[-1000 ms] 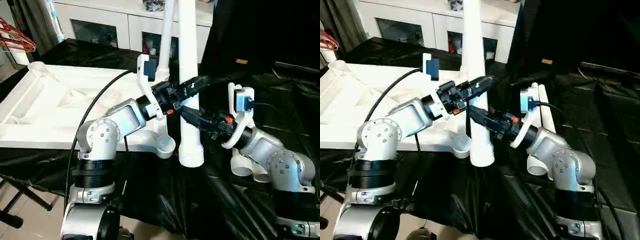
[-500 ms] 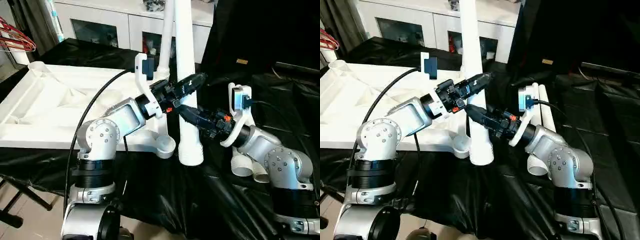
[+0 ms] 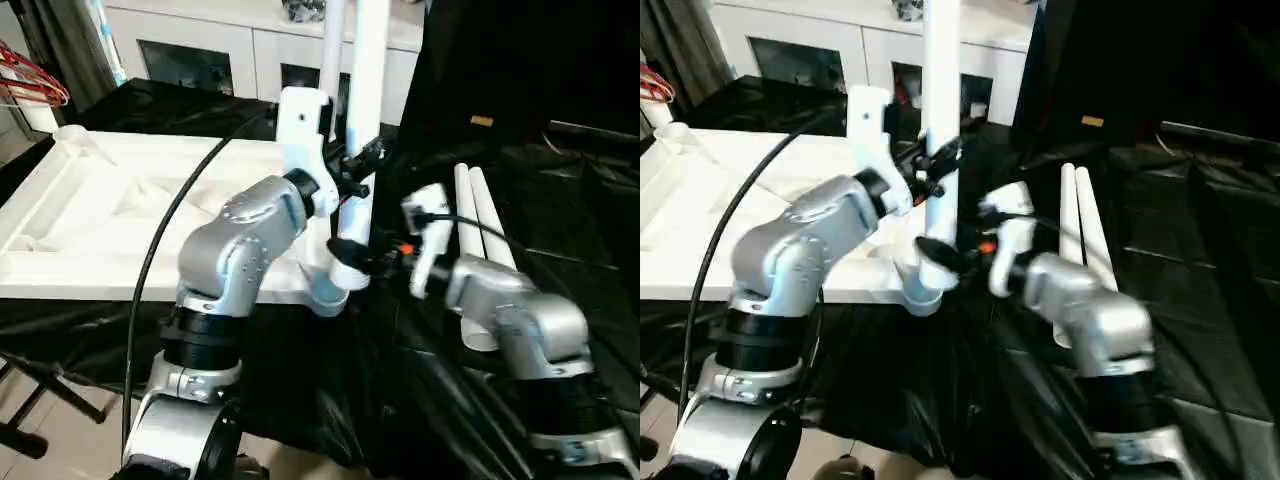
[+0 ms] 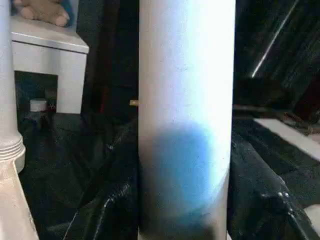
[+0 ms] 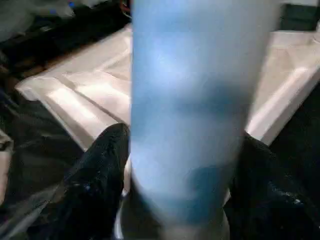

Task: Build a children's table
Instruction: Pick table leg

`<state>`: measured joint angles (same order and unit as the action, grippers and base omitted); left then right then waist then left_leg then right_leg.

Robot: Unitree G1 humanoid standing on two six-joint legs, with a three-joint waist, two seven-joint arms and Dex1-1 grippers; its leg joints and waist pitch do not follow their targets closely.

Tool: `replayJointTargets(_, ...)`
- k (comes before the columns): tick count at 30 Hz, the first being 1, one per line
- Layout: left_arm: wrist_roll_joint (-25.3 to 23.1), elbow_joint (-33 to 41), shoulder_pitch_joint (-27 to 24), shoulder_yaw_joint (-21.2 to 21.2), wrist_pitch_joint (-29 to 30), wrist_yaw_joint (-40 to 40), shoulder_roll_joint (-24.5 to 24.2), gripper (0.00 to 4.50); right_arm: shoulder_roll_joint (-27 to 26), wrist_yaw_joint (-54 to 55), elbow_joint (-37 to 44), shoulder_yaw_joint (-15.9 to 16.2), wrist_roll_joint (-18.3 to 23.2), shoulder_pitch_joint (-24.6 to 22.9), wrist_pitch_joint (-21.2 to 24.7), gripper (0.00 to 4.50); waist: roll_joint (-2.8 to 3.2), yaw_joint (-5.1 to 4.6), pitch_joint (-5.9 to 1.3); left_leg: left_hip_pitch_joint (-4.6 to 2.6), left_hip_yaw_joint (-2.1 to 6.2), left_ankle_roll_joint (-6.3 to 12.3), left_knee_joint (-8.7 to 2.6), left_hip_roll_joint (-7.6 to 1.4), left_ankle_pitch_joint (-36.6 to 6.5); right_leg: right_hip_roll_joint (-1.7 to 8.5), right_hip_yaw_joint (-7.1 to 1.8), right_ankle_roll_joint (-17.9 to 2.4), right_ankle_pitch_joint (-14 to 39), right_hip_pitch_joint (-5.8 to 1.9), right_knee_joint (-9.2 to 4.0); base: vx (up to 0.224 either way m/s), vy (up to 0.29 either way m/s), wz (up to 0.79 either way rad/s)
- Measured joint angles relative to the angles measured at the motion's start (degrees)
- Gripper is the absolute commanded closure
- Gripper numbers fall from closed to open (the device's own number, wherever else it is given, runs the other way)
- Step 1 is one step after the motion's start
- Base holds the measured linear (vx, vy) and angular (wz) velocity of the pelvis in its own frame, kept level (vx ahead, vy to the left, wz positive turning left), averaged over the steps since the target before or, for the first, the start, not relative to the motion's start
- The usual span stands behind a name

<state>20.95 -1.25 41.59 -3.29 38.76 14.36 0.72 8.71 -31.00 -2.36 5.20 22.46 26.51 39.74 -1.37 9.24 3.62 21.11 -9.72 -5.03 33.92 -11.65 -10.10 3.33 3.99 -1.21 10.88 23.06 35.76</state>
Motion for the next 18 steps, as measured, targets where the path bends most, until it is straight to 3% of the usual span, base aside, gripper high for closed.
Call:
replayJointTargets(10, -1.8, -0.7, 0.0, -1.0, -2.7, 0.1, 0.1, 2.65, -1.6, 3.0, -2.3, 0.4, -2.3, 1.9, -2.4, 2.52, 0.3, -0.66, 0.07, 0.0, 0.0, 0.0, 0.0, 0.0, 0.0, 0.0, 0.0, 0.0, 0.0, -0.01, 0.0, 0.0, 0.0, 0.0)
replayJointTargets(13, -1.9, -1.3, 0.1, -1.0, -3.2, 0.3, 0.1, 1.95, -1.3, 2.6, -2.5, 0.4, -2.4, 1.8, -2.6, 2.54, 0.35, -0.97, 0.1, 0.0, 0.0, 0.0, 0.0, 0.0, 0.0, 0.0, 0.0, 0.0, 0.0, -0.01, 0.0, 0.0, 0.0, 0.0)
replayJointTargets(18, -0.2, -2.0, 0.2, 0.5, -3.1, 1.8, 0.0, 1.61, 0.6, -2.1, -2.1, 0.2, -0.6, 0.8, -3.7, 2.55, 0.35, -1.01, 0.1, -0.01, 0.0, 0.0, 0.0, 0.0, 0.0, 0.0, 0.0, 0.0, 0.0, -0.01, 0.01, 0.0, 0.0, 0.0)
